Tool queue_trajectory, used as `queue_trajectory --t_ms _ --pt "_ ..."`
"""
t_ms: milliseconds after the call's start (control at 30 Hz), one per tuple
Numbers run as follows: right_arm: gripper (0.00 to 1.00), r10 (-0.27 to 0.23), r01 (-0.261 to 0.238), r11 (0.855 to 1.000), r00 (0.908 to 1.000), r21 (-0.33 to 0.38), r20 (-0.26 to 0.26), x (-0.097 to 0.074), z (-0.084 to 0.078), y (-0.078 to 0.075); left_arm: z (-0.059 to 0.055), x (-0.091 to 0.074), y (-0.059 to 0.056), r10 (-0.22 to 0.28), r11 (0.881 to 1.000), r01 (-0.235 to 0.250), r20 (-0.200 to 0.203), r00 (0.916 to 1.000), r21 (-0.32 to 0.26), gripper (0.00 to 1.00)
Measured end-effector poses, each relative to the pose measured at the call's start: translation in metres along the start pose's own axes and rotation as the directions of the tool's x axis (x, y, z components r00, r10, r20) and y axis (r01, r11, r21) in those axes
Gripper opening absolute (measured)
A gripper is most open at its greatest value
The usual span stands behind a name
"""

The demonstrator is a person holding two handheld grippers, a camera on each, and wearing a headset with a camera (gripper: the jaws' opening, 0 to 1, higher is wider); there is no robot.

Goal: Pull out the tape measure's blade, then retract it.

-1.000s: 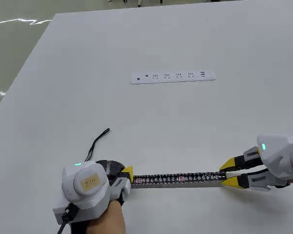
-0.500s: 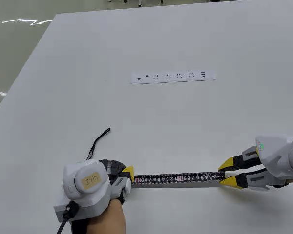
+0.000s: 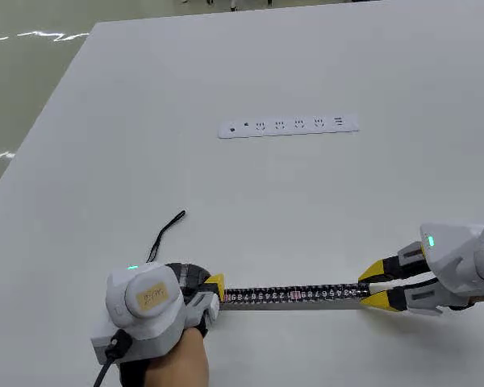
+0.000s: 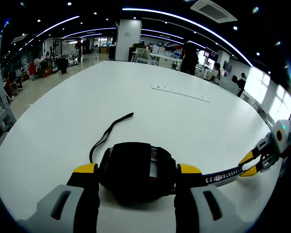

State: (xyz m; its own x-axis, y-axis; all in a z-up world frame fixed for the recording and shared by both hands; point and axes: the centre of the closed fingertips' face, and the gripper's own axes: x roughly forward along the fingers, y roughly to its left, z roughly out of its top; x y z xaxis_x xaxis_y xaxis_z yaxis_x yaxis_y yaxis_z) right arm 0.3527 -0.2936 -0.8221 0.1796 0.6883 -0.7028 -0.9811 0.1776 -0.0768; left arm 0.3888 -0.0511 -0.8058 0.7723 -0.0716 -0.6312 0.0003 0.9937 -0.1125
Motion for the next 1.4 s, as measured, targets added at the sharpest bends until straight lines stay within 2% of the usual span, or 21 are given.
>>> queue_trajectory --t_ms 433,1400 --pt "0.14 0.004 -0.004 1.0 1.0 -0.002 0.005 0.005 0.008 0.001 0.0 0.0 -0.001 -0.005 1.0 0.005 -0.007 1.0 0.003 0.58" --pt "0.14 0.018 -0.018 1.0 0.9998 0.005 0.003 0.017 0.014 0.002 -0.001 0.0 0.0 -0.011 1.0 0.011 -0.016 0.9998 0.006 0.58"
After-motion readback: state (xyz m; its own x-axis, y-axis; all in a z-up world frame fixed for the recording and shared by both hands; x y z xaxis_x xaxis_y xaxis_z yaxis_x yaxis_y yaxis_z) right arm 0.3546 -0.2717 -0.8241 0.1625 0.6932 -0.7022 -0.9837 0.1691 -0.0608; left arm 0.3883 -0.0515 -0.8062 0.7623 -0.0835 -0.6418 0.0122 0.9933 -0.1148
